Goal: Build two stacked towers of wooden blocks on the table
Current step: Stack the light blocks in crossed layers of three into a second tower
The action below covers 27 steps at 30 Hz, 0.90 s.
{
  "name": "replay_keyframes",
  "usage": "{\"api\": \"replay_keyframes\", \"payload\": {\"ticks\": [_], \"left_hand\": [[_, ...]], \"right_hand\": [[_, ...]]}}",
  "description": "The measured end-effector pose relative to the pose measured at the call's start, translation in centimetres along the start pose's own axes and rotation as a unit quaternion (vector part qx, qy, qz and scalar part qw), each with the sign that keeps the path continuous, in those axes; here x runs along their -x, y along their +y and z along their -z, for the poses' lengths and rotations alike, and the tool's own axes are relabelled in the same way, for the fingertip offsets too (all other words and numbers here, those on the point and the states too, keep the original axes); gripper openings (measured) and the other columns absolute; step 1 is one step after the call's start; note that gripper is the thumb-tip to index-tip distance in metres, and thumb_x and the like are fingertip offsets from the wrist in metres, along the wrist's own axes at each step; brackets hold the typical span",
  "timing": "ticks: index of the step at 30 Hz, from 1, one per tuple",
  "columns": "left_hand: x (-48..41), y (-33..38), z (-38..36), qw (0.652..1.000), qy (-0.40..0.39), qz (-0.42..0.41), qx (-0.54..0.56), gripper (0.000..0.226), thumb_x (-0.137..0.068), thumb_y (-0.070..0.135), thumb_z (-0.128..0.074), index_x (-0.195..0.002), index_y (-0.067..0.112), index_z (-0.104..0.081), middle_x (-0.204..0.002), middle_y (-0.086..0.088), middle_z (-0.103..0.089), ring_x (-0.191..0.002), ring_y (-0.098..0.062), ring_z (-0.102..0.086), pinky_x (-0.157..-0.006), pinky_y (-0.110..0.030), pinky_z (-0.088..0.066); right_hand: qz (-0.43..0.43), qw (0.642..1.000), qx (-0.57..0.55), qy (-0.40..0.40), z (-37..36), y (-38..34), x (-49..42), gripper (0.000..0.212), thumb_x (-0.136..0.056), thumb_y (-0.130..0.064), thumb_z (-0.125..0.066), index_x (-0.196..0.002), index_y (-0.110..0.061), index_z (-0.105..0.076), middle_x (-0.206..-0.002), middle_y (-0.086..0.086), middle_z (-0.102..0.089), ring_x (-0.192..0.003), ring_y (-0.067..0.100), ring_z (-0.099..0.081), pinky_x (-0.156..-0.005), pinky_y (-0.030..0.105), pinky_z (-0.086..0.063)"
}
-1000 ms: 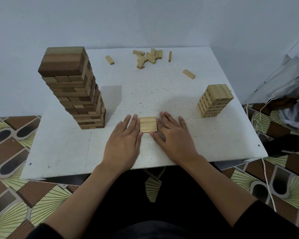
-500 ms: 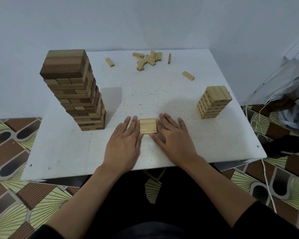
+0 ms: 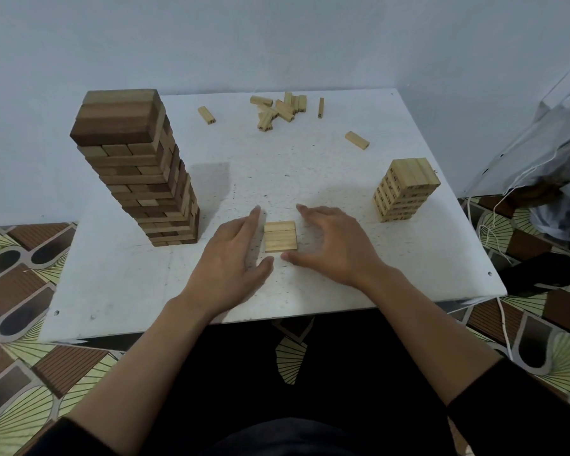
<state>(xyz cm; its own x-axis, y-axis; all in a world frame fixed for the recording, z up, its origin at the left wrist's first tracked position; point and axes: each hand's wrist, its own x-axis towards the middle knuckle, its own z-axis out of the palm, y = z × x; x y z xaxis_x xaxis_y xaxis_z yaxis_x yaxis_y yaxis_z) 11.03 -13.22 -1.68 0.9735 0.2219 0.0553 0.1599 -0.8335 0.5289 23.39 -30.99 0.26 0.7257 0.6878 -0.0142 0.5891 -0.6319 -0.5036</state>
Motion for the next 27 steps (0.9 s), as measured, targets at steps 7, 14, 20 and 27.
{"api": "replay_keyframes", "payload": {"ticks": [7,14,20,27], "left_hand": [[-2.4,0.0,1.7,0.993,-0.08,-0.005,-0.086,0.087,-0.076,0.063,-0.052,-0.154,0.029,-0.037,-0.137,-0.002,-0.044,-0.128,-0.022,-0.038,-0.106,-0.042,-0.038],[-3.1,-0.2,1.8,0.993,-0.088,-0.006,-0.081,0.08,-0.075,0.066,-0.058,-0.147,0.034,-0.046,-0.133,0.002,-0.041,-0.124,-0.019,-0.035,-0.105,-0.043,-0.038],[-3.5,-0.6,1.7,0.994,-0.082,-0.02,-0.07,0.069,-0.082,0.053,-0.074,-0.144,0.035,-0.05,-0.132,0.004,-0.04,-0.123,-0.017,-0.034,-0.106,-0.042,-0.038],[-3.7,-0.7,1.9,0.994,-0.083,-0.024,-0.073,0.069,-0.084,0.053,-0.072,-0.145,0.034,-0.048,-0.131,0.004,-0.042,-0.122,-0.017,-0.035,-0.102,-0.038,-0.038]], "right_hand": [[0.021,0.996,0.04,-0.079,0.8,0.9,-2.5,0.088,-0.072,-0.072,-0.072,-0.147,-0.032,-0.048,-0.126,-0.011,-0.045,-0.124,0.011,-0.037,-0.1,0.036,-0.028],[0.03,0.997,0.041,-0.059,0.3,1.3,-2.7,0.074,-0.072,-0.071,-0.072,-0.136,-0.037,-0.058,-0.121,-0.012,-0.044,-0.119,0.011,-0.037,-0.099,0.037,-0.028],[0.027,0.998,0.039,-0.05,0.1,1.2,-2.8,0.067,-0.073,-0.067,-0.075,-0.132,-0.039,-0.061,-0.119,-0.012,-0.045,-0.117,0.011,-0.038,-0.096,0.036,-0.027],[0.029,0.996,0.054,-0.057,0.2,1.1,-2.8,0.067,-0.074,-0.068,-0.073,-0.133,-0.04,-0.061,-0.121,-0.011,-0.045,-0.119,0.013,-0.037,-0.094,0.036,-0.026]]}}
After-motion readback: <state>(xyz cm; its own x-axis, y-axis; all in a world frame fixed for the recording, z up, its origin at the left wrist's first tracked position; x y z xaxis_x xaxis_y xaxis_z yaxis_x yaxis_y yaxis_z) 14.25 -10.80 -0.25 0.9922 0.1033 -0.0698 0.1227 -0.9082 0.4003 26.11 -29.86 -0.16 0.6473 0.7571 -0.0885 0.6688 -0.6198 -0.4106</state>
